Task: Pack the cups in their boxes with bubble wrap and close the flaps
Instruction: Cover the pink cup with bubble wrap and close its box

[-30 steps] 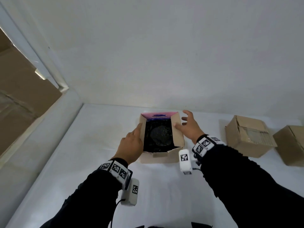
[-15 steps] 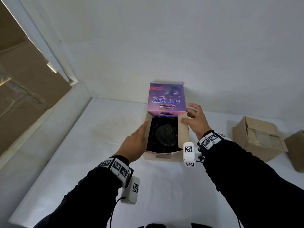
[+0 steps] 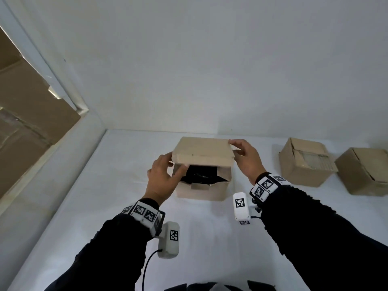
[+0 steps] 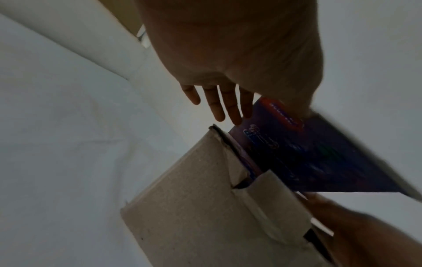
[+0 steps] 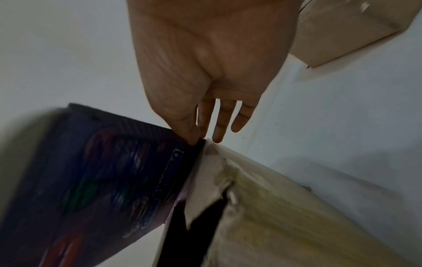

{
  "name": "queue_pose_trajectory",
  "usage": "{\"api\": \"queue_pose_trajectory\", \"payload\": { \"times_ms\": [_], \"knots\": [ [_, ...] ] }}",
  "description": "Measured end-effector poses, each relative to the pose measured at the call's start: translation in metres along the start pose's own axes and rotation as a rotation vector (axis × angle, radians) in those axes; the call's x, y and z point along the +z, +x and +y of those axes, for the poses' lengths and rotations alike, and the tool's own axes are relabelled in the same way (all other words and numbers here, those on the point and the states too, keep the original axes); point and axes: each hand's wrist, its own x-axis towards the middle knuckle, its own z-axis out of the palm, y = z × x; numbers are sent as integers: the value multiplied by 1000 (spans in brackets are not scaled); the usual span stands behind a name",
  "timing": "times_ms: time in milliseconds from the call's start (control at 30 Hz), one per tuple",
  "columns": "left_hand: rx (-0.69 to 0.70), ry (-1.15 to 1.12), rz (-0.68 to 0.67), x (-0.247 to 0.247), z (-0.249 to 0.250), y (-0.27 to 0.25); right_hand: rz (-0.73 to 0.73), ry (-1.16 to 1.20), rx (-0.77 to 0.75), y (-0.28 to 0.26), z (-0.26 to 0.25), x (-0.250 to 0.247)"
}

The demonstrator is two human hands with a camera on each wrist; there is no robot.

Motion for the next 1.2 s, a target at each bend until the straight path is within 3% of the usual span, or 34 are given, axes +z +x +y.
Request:
{"api": "queue_pose_trajectory", "payload": {
  "times_ms": [100,233,367,467,667,867,1100,1200],
  "knots": [
    [-91,-388,-36,-6,15,-5,-6,-22,-18,-22,-1,-3],
    [-149,-566,-47,-5,20,-12,-64,187,21,-49,-11,-7],
    [-154,-442,27,-1,18,-9,4,264,39,-67,-19,-4],
    [-178,-318,73,0,14,-7,90,47,-61,-85,-5,4],
    [-25,26,41,-4,-8,-12,-38,-327,-319,-111,17,31],
    [-8,-15,20,-2,-12,-16,53,-345,-354,-116,20,54],
    [203,232,80,-1,-33,-15,29,-324,-318,-128,32,48],
    [230,228,115,-1,-31,-16,165,-234,-304,-128,25,45]
  ]
}}
